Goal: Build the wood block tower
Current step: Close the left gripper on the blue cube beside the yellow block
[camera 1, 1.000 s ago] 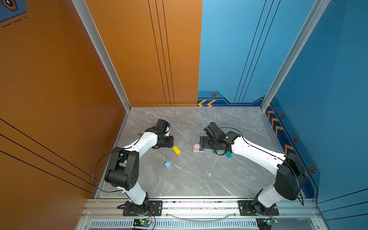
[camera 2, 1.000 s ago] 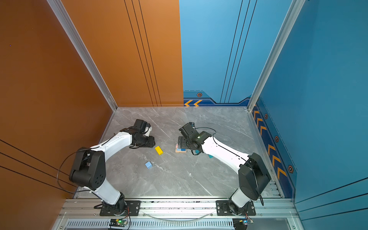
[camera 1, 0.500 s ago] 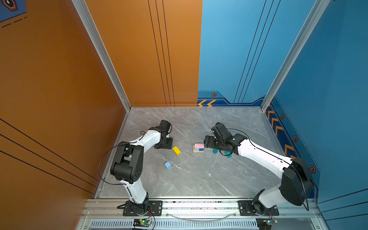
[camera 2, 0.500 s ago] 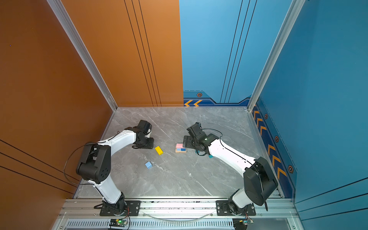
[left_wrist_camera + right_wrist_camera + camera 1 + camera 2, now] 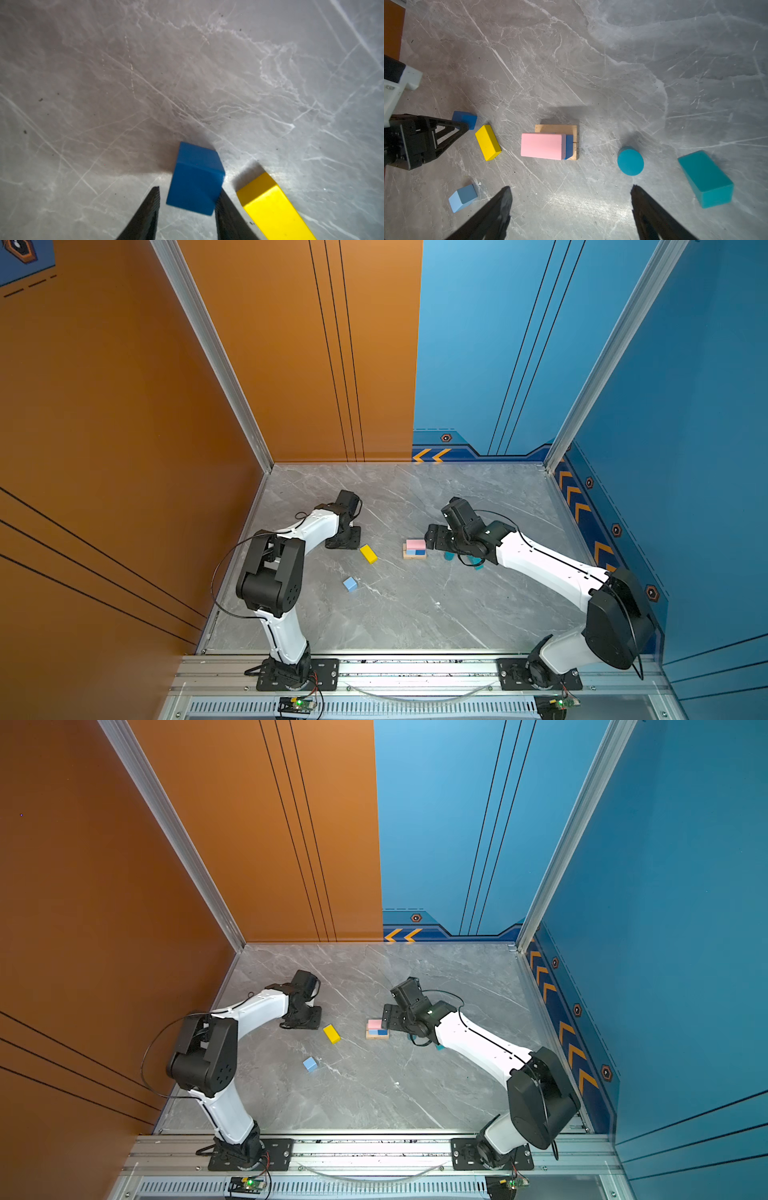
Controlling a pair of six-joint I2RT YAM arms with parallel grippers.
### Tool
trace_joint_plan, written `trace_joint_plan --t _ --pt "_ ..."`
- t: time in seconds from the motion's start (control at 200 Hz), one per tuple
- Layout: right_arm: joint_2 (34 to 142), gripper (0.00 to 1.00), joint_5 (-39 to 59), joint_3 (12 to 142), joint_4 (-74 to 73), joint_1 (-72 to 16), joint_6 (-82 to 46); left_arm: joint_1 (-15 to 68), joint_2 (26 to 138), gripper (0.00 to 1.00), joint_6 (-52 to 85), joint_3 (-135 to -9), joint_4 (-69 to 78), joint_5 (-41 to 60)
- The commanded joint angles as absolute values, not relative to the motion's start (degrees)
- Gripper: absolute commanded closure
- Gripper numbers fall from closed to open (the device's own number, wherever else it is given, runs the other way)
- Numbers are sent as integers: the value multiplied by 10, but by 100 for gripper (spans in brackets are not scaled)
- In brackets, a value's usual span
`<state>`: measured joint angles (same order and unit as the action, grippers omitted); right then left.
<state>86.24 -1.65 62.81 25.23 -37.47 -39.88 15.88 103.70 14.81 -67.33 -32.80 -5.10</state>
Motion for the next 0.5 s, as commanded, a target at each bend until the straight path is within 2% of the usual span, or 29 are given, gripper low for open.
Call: trace_joint_plan --t 0.0,0.305,0.496 --pt "846 10 -13 617 247 -371 -403 162 1047 58 160 -689 -317 -44" --pt "850 10 -9 617 243 -370 -404 163 1051 62 164 -690 -311 -34" --pt "854 10 -5 619 244 -369 -404 163 1052 58 168 -692 -310 -34"
